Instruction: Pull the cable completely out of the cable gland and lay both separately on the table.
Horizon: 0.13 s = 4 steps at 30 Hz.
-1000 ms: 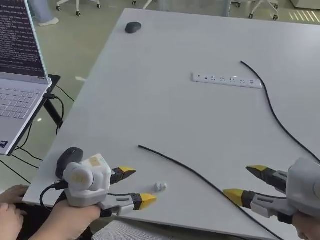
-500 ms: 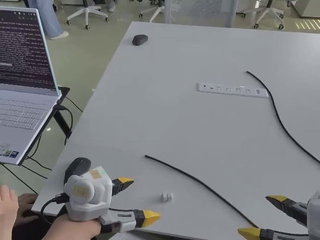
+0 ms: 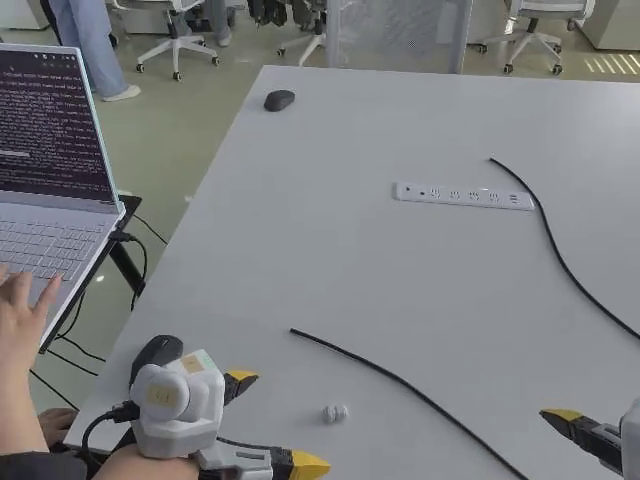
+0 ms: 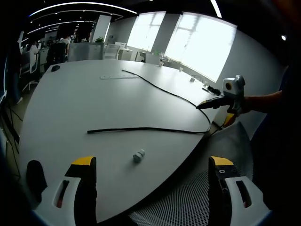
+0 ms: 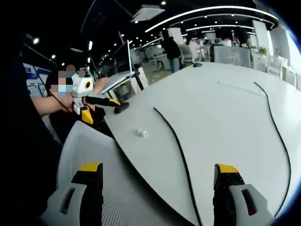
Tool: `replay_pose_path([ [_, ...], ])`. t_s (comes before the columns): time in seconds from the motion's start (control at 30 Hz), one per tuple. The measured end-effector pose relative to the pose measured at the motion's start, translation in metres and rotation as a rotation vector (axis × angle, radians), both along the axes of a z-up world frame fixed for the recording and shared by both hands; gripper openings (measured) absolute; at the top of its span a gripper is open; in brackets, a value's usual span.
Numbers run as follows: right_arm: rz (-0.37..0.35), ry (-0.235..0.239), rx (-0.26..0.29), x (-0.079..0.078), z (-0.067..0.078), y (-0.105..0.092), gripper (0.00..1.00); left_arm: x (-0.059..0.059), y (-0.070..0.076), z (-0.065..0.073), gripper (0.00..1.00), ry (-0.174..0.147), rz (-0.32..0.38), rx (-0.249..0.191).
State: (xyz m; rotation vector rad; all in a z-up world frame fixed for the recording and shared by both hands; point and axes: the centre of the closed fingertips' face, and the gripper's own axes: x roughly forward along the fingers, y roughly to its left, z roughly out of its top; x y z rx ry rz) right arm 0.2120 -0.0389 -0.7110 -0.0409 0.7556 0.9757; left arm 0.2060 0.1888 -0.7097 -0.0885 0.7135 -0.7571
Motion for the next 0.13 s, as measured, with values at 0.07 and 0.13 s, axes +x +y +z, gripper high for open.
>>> replay_pose_path([
  [0.07,0.005,0.007,0.000,-0.0010,-0.0013,-0.0003,0.99,0.0007,0.0006,0.0001,0.99,0.000,0.007,0.001],
  [0.13,0.003,0.013,0.002,-0.0009,-0.0021,-0.0008,0.99,0.0012,0.0004,0.0005,0.99,0.008,0.013,-0.004],
])
